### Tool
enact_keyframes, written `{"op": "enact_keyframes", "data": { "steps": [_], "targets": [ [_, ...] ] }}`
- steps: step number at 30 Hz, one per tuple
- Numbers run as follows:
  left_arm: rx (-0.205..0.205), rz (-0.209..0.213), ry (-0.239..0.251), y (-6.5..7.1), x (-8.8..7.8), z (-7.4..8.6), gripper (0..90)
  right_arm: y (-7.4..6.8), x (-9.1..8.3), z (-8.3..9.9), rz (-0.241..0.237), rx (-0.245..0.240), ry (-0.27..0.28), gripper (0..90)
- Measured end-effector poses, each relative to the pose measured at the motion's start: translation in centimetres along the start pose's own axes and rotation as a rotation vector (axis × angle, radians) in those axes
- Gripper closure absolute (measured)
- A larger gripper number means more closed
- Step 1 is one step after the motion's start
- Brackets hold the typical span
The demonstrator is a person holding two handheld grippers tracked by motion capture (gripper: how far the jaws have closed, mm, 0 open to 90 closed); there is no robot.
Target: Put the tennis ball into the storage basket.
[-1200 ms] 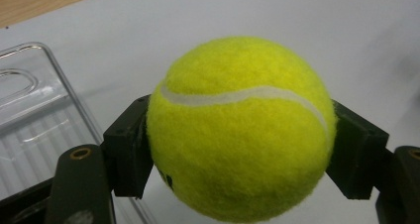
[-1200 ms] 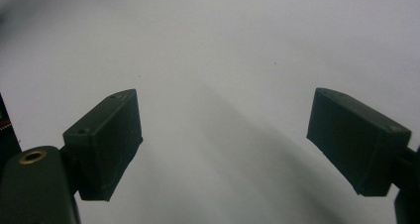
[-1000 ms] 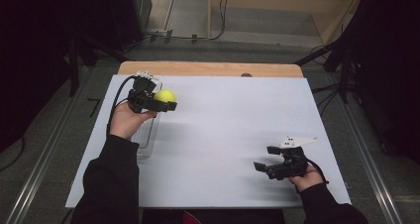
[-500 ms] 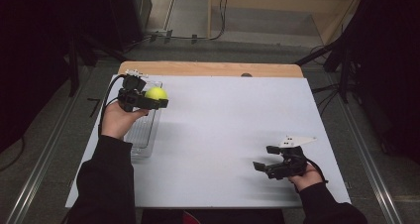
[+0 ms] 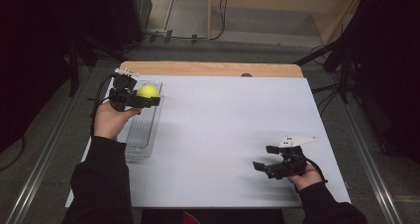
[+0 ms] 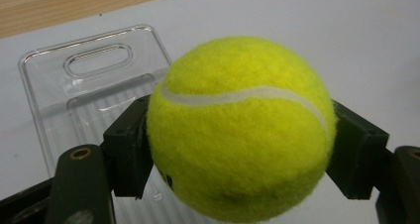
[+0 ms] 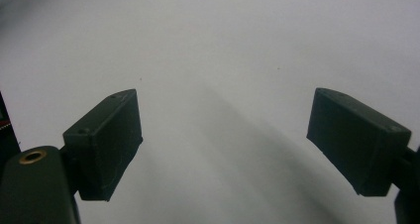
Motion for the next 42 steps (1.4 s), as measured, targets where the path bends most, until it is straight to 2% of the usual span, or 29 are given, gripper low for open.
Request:
{"op": "enact_keyframes", "data": {
  "steps": [17,23,29,42],
  "targets": [
    [-0.059,-0.058,0.022,-2.2,-0.9,0.6,25.7,0.0,0.0,0.0,-0.001,0.000,0.000,11.9],
    [-0.058,-0.065,0.018,-2.4,-0.6,0.7,25.7,0.0,0.0,0.1,0.002,0.001,0.001,11.9],
    [-0.071,-0.074,0.023,-2.7,-0.4,0.8,25.6,0.1,-0.1,0.1,0.005,0.002,-0.002,11.9],
    [-0.095,-0.089,0.004,-3.6,0.7,1.5,25.5,0.0,0.0,0.2,0.005,0.005,-0.004,11.9]
  ]
}}
Point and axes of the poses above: each handheld gripper's, and its own axes: x roughly forward along the jaws, z roughly out of its underside, y roughly to its right, the point moved 10 cm from there along x, roughly forward along the jaws, and after that the axes turned 14 degrees about z, right-handed, at the moved point
